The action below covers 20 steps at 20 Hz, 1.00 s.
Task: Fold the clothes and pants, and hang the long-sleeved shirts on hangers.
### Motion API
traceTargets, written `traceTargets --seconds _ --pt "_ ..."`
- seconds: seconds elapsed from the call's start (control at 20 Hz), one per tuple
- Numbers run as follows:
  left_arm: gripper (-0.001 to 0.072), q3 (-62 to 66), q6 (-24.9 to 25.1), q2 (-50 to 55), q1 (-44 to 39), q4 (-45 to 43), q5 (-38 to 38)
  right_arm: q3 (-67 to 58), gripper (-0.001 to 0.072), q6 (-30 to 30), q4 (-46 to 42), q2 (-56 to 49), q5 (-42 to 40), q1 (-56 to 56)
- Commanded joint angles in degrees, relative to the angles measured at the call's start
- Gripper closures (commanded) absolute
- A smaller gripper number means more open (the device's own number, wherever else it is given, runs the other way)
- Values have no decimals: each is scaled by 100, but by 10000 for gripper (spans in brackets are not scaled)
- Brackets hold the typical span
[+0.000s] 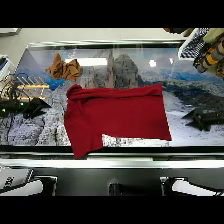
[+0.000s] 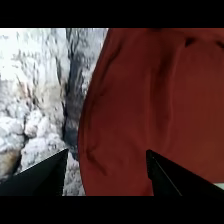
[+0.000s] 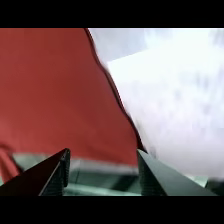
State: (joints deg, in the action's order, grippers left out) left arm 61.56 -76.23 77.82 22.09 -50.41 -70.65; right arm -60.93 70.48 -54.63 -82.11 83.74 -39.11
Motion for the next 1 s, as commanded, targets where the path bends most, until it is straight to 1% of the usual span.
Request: traceTargets --seconds 0.0,0.1,0.2,0.3,0.55,0.75,0.95 --pt "161 -632 345 -251 92 203 -31 1016 233 -389 -129 114 -212 -129" --pt "161 -662 380 -254 92 208 -26 1303 233 -592 -37 114 -485 -127" --pt "161 -660 391 -254 92 205 -24 1526 231 -850 -13 109 -612 -129" --pt "161 -662 409 -254 92 205 -28 1650 230 -988 -24 85 -715 -127" --pt "161 -662 407 -254 92 205 -24 1864 226 -1082 70 83 -946 -127" --pt "161 -662 409 -254 92 205 81 2135 227 -1335 721 63 -1303 -127" --pt "161 -662 407 -254 92 205 127 2286 233 -1381 748 -131 -1257 -127"
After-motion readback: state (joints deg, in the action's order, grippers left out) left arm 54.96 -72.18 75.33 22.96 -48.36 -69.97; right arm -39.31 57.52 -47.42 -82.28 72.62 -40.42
